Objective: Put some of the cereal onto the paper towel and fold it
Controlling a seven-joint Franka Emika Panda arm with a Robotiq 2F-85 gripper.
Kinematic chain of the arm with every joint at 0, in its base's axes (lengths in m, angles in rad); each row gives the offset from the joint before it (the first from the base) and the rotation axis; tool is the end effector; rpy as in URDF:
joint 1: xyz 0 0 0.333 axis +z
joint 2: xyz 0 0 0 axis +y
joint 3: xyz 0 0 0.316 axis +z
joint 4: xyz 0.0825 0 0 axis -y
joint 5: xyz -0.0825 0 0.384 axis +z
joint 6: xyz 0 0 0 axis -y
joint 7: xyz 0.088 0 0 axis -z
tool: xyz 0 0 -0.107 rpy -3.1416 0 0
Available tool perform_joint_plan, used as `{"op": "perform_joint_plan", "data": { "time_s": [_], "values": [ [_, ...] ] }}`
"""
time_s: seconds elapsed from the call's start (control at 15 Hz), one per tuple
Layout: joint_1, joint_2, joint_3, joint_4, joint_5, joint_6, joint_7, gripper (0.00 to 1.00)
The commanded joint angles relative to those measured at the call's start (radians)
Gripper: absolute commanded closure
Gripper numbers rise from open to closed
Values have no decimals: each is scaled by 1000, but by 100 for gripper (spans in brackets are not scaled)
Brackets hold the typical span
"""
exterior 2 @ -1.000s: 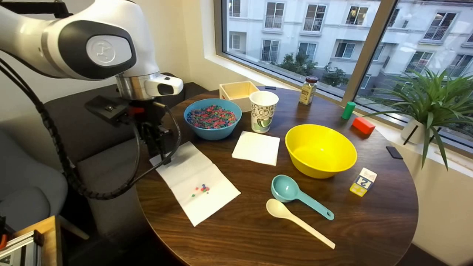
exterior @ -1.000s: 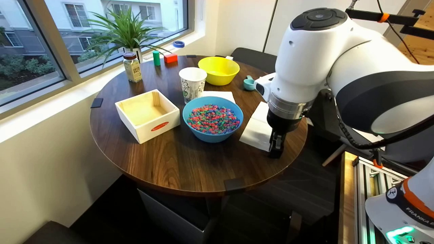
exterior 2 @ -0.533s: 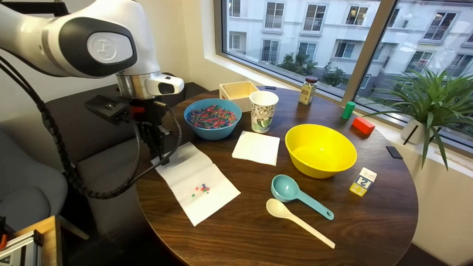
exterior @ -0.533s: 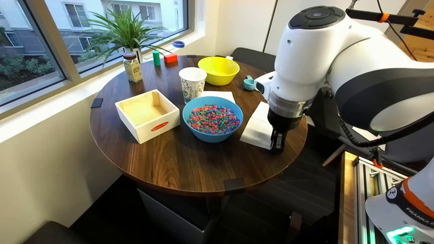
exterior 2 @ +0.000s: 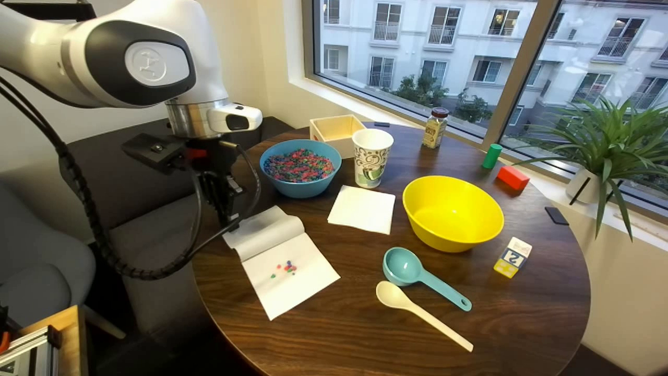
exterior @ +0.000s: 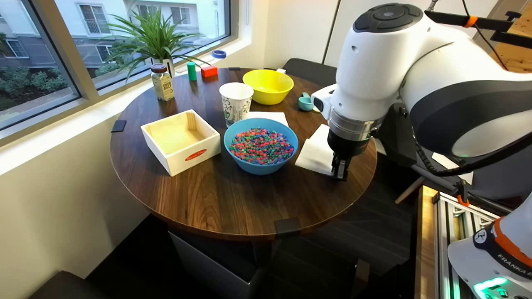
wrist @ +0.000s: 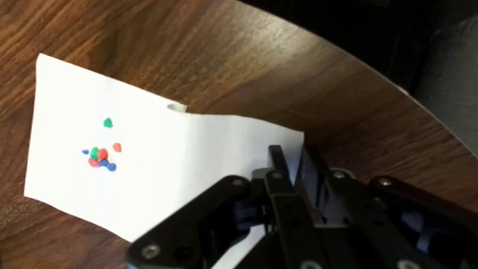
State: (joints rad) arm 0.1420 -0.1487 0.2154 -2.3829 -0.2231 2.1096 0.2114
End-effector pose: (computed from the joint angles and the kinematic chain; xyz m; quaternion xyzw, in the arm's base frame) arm 0.4373 0.1523 0.3688 0.9832 0.1330 -0.0320 0.1212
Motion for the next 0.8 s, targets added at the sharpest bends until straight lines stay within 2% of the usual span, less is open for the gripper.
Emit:
{"op": "perform_joint_plan", "data": {
  "time_s": [0.0,0.4,0.47,0.6,0.73],
  "values": [
    [0,4,-4,15,-27,-36,11,100],
    [-1,6,-10,13,-41,-35,9,100],
    [0,5,-9,14,-43,-34,10,74],
    [7,0,-2,18,-43,-35,10,68],
    [16,-4,10,28,-54,-42,16,53]
  ]
}}
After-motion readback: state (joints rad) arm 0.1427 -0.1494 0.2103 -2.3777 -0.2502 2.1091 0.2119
